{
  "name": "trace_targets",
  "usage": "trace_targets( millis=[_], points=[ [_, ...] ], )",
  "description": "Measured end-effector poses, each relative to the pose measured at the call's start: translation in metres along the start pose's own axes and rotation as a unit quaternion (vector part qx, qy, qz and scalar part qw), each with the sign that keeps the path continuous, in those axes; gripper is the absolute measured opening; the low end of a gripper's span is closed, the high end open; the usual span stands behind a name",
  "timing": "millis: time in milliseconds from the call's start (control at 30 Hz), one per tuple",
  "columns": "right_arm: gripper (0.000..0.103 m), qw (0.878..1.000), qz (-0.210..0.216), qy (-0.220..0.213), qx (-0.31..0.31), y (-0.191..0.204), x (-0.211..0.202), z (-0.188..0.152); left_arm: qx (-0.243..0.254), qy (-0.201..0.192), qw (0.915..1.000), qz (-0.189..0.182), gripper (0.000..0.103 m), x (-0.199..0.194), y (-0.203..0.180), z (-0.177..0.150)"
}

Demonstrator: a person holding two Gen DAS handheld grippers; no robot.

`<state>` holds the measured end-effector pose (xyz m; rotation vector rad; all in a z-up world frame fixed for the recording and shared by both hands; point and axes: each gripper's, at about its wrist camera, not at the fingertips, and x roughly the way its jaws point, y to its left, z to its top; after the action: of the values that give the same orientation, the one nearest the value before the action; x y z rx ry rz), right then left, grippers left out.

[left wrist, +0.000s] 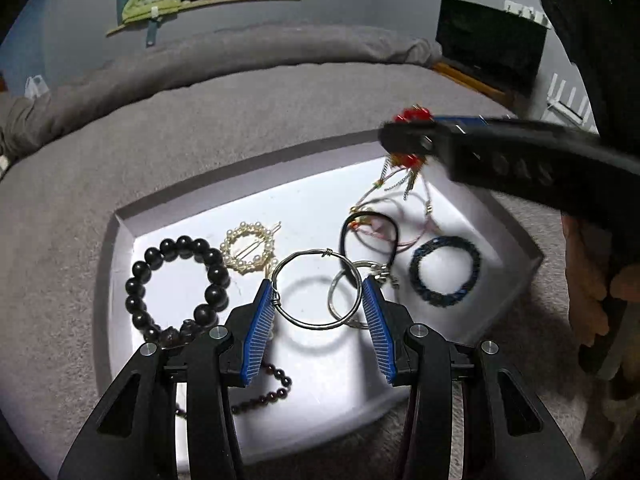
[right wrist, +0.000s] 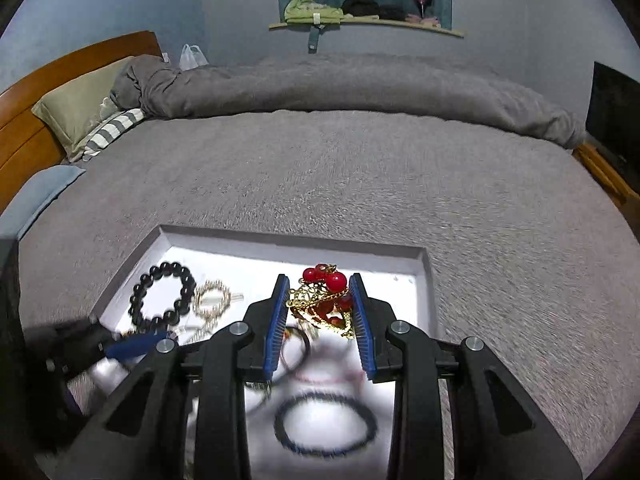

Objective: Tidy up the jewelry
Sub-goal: 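Carry both earrings into the tray and open both tools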

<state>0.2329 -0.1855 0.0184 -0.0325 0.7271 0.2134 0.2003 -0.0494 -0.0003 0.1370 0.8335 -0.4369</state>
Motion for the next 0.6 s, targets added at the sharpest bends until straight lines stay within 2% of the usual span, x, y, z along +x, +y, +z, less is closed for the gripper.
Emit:
trace_targets(
  millis=[233, 333, 500, 533, 600],
  points=[
    [0.031, 0.999, 0.008, 0.047, 0.004, 0.015, 0.032, 0.000, -0.020, 0.024, 0.9995, 0.005, 0.048, 0.016, 0.010, -0.003],
    [0.031, 0.998, 0.003, 0.064, 0.001, 0.018, 0.039, -0.003, -0.023, 0.022, 0.9994, 0.011, 0.058, 0.016, 0.014, -0.003],
    [0.032, 0.997, 0.002, 0.076, 0.011, 0.013, 0.042, -0.002, -0.028, 0.018, 0.9994, 0.008, 0.058, 0.011, 0.016, -0.007],
    [0.033, 0.997, -0.001, 0.074, 0.014, 0.011, 0.040, -0.002, -0.028, 0.017, 0.9994, 0.009, 0.058, 0.010, 0.016, -0.007],
    [0.044, 0.997, -0.001, 0.069, 0.019, 0.008, 0.034, -0.002, -0.031, 0.012, 0.9994, 0.010, 0.059, 0.005, 0.014, -0.008]
  ],
)
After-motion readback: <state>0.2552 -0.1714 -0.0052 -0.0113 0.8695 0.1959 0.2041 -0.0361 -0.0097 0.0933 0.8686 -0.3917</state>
